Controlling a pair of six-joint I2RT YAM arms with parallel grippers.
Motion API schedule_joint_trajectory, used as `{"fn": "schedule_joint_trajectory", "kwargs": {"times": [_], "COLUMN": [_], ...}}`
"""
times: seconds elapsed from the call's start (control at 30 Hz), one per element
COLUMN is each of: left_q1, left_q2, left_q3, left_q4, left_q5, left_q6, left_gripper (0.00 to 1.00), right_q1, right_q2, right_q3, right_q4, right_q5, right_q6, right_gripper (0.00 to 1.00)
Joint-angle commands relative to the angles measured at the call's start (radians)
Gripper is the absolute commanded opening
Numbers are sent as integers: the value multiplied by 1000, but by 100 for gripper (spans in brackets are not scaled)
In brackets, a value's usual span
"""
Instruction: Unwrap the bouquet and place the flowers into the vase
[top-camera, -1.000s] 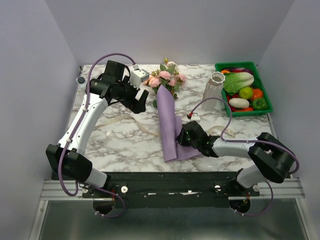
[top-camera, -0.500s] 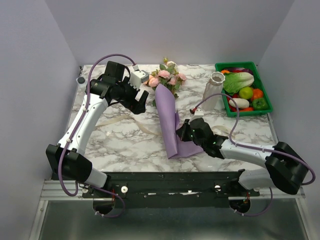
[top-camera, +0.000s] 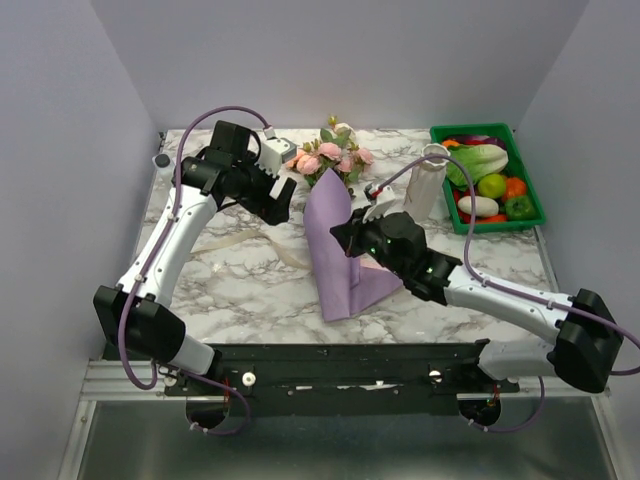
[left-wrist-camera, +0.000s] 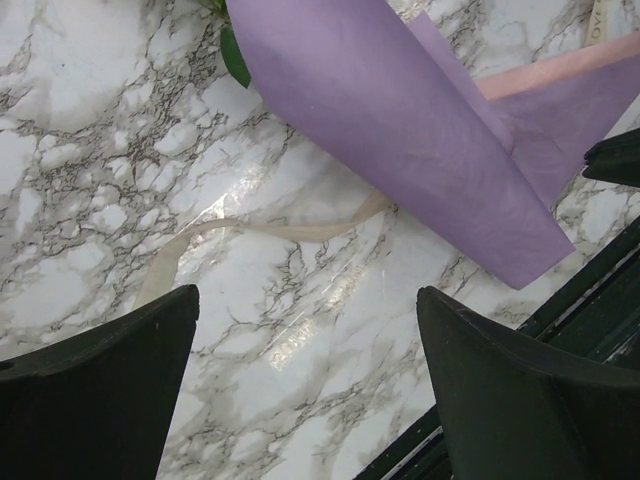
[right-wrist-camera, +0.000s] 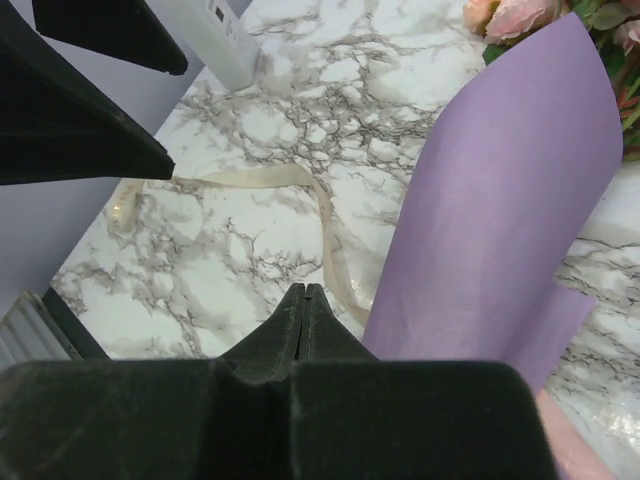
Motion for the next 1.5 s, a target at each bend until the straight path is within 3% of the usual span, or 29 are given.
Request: {"fn": "schedule_joint_trajectory", "kwargs": {"times": [0.0,0.07,0.2,0.3,0.47,0.67,0.87,1.23,1.37,1.47], "left_q1": [4,5,5,8,20,42,53,96,96,100], "left_q2": [18,25,59,142,357,645,673,714,729,722], "left_q3": [24,21,20,44,96,349,317,267,257,279], "left_q4": [19,28,62,79,82,-54,88,150,114,88], "left_q5": [-44,-56,-25,105,374,577,569,577,606,611], "left_q6": [-19,-22,-16,57,215,306,307,310,320,298], "left_gripper": [99,99,99,99,99,99,99,99,93,92], "right_q1": [2,2,14,22,25,28,30,28,62,165], "right_q2": [15,49,104,58,-155,-387,-448,-373,-339,-297], "right_q3": [3,8,-21,-67,-153,-183,-158,-133,-167,-146], "right_q4": [-80,-99,-143,-142,-146,-203,-269,-269,-322,-402], "right_q5": [74,73,113,133,150,134,113,2,-42,42], "right_q6": [-55,-55,-49,-38,-42,-65,-82,-120,-168,-209], "right_gripper": [23,41,59,61,60,57,54,52,62,65]}}
